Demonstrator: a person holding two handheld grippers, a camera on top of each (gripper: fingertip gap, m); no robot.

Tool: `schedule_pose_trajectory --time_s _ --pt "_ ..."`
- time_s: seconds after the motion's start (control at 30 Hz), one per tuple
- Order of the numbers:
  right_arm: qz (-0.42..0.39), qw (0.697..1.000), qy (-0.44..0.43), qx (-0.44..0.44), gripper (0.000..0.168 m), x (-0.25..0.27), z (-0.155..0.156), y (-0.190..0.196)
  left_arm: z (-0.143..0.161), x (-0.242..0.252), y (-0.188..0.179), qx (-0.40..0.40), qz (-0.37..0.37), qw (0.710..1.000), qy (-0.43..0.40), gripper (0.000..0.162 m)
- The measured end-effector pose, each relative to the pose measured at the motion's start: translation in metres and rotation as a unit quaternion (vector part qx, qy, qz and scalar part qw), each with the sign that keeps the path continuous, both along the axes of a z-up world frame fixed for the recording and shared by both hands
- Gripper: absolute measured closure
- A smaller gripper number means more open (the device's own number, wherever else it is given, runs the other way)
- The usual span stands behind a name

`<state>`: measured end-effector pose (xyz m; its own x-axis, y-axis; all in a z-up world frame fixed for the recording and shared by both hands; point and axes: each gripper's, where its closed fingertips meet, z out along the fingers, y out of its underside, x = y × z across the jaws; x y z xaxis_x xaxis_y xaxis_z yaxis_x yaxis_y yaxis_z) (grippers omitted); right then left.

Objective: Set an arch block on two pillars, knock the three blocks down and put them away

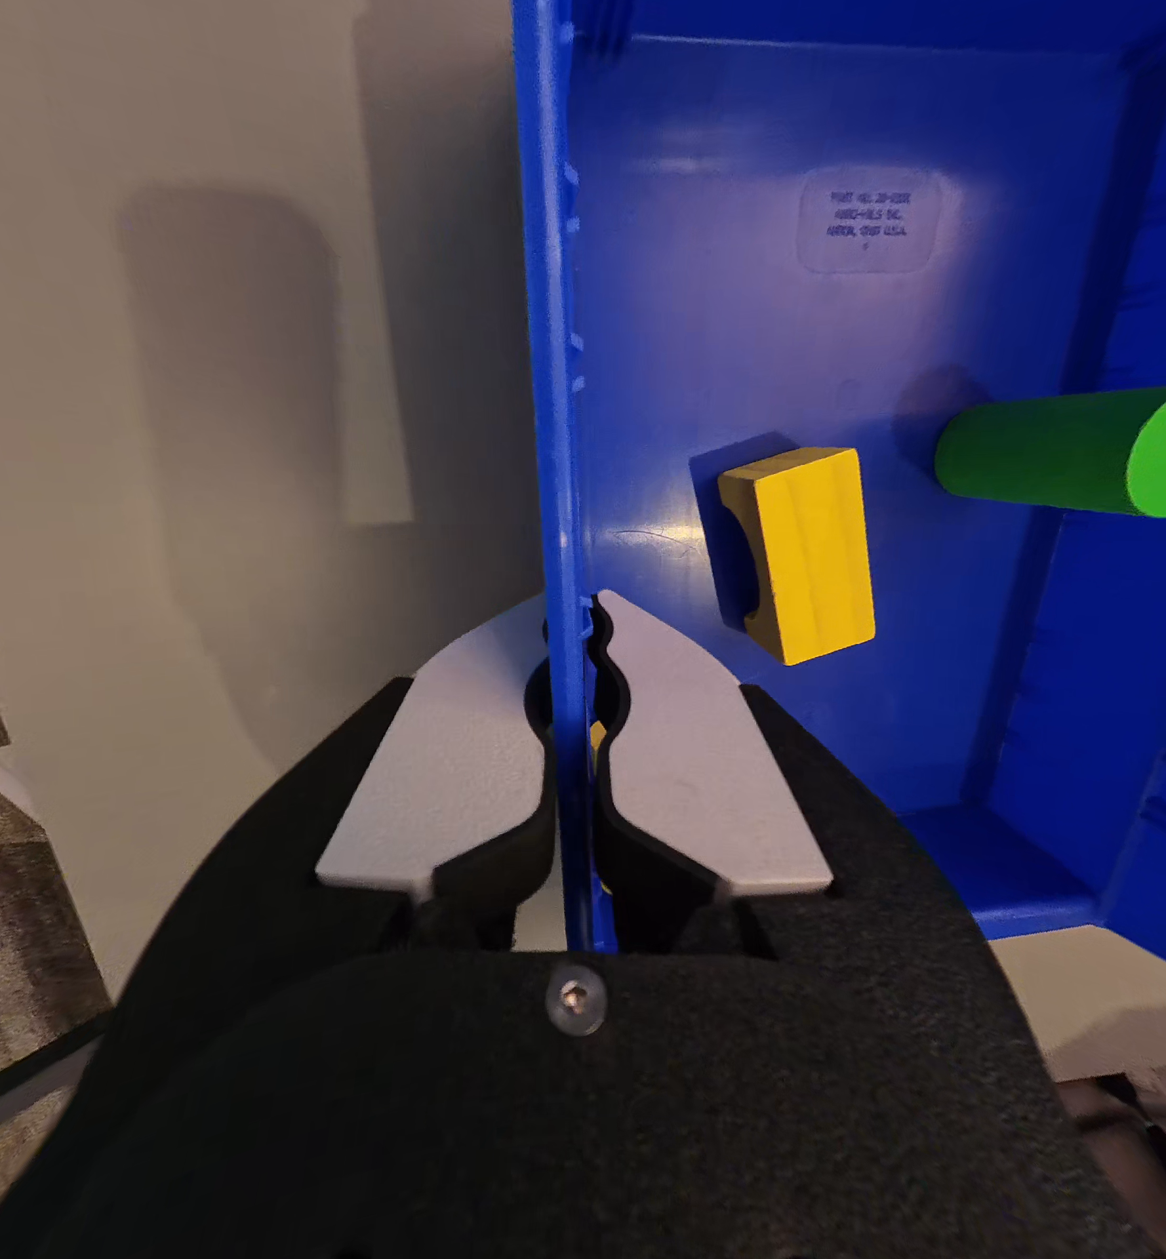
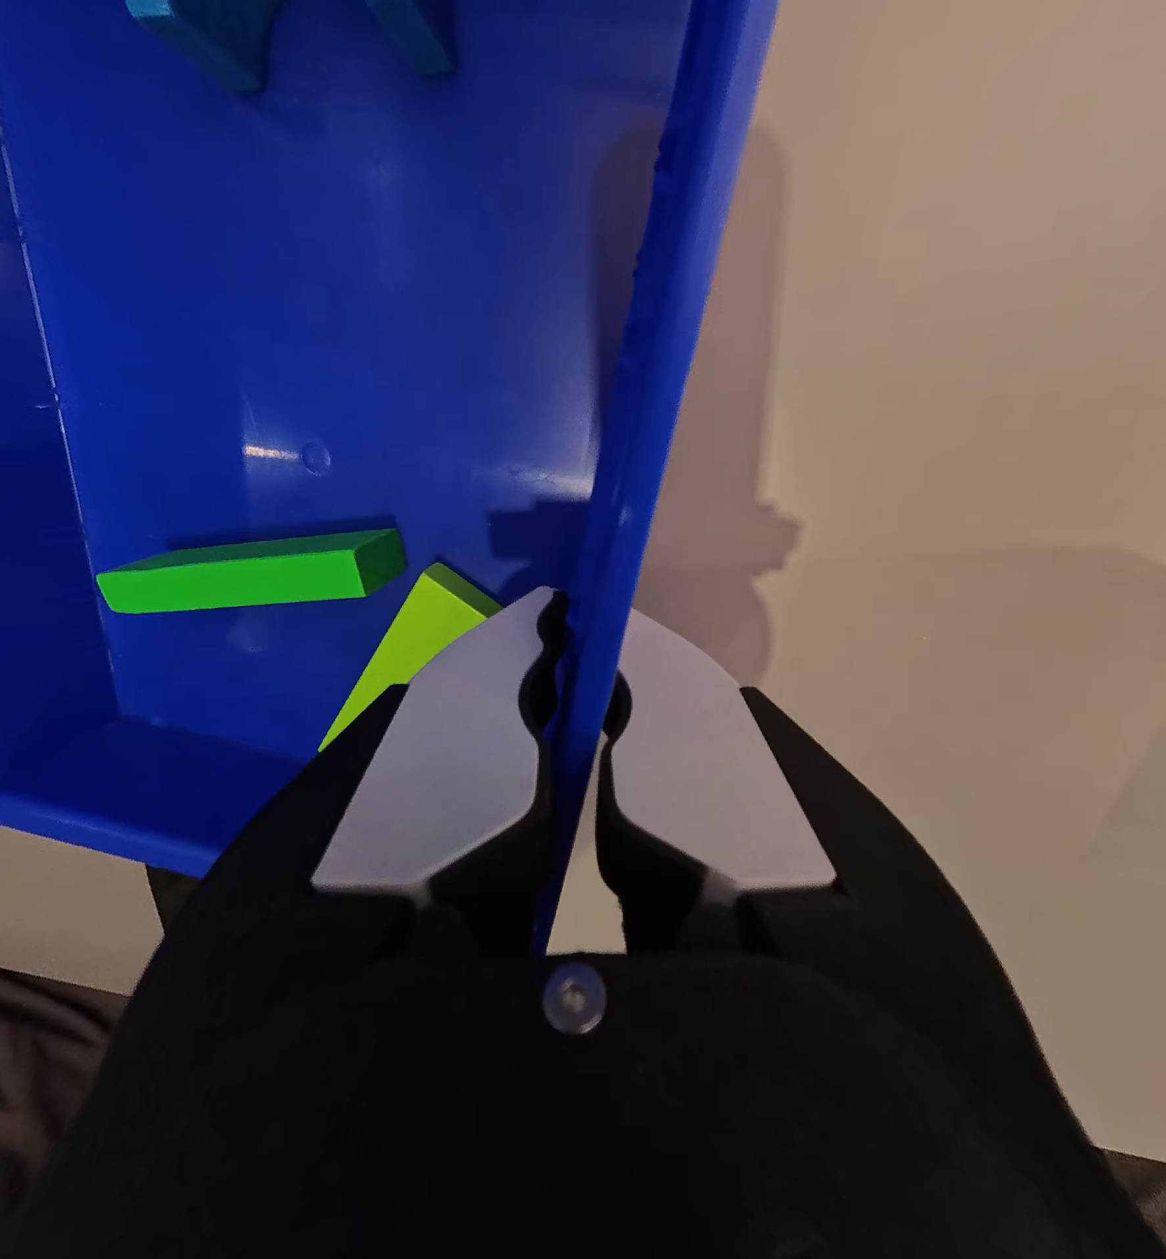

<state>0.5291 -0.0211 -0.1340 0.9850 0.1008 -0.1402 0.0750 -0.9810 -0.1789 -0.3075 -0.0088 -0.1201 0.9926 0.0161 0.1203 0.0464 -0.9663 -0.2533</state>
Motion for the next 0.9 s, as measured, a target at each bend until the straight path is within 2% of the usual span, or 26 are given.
schedule_pose_trajectory --time_s 0.43,0.57,0.7,0.77,0.83,0.9 --pt "-0.01 1.0 -0.004 0.02 0.157 -0.001 0.001 0.002 0.001 -0.006 0.001 0.007 0.043 0.999 -0.016 0.157" --pt "-0.028 0.997 -0.019 0.068 0.143 0.002 0.017 0.013 0.003 -0.006 0.005 0.02 0.037 0.999 -0.012 0.157" --pt "-0.043 0.986 -0.054 0.153 0.131 0.004 0.058 0.027 0.027 -0.007 0.016 0.083 0.035 0.996 -0.005 0.153" --pt "-0.051 0.971 -0.09 0.214 0.128 0.006 0.089 0.035 0.048 -0.007 0.015 0.115 0.034 0.993 0.008 0.143" --pt "-0.047 0.943 -0.119 0.307 0.128 0.0 0.134 0.046 0.077 -0.005 0.016 0.168 0.019 0.985 0.037 0.142" --pt "-0.022 0.894 -0.133 0.428 0.129 -0.019 0.189 0.055 0.111 0.012 0.017 0.235 -0.005 0.972 0.03 0.14"
